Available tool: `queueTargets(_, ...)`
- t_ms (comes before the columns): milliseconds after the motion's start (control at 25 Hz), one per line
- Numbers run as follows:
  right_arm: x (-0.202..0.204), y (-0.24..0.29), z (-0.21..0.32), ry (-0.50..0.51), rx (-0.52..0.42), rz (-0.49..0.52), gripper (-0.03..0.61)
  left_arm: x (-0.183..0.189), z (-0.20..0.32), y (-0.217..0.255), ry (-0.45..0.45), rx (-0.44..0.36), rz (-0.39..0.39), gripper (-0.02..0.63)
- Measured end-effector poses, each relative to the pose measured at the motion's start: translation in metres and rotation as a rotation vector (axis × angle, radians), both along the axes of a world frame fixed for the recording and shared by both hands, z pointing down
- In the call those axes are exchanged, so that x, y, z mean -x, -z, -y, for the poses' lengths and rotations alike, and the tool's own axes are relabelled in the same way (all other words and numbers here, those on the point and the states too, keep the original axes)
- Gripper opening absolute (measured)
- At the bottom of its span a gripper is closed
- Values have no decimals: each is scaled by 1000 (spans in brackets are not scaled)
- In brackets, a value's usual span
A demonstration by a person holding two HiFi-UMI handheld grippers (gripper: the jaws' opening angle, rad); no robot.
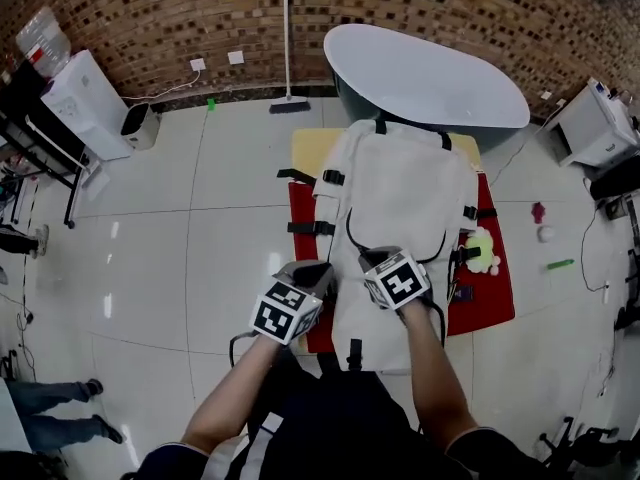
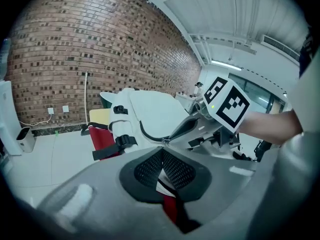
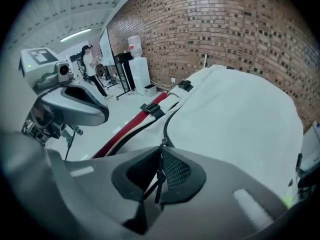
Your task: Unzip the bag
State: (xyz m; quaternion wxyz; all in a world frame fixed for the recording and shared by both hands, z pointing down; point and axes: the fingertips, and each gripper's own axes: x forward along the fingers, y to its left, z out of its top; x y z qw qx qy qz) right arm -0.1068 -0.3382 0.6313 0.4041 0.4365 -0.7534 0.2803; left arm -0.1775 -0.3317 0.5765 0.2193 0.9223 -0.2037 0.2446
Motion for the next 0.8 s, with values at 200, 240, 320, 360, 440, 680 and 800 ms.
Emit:
queueTargets(200, 13, -1, 17, -157, -8, 5, 23, 7, 26, -3, -100, 7, -21, 0)
queueTargets(240, 14, -1, 20, -201, -9, 3, 23, 8, 29, -4, -131, 14, -26, 0)
queueTargets(320, 15, -3, 24, -298, -9, -5, 25, 11, 33, -7, -203, 27, -34, 0)
queueTargets(360, 17, -4, 25, -345, -10, -7, 25, 14, 34, -7, -238, 33, -37, 0)
queueTargets(440, 20, -5, 30, -429, -15, -7, 25, 21, 38, -8, -295, 42, -44, 0)
queueTargets(680, 19, -1, 48, -631, -43, -40, 25, 37, 53, -8, -411, 46, -57, 0)
queueTargets(800, 19, -4, 53, -705, -51, -26, 26, 43, 55, -11, -455, 55, -58, 0)
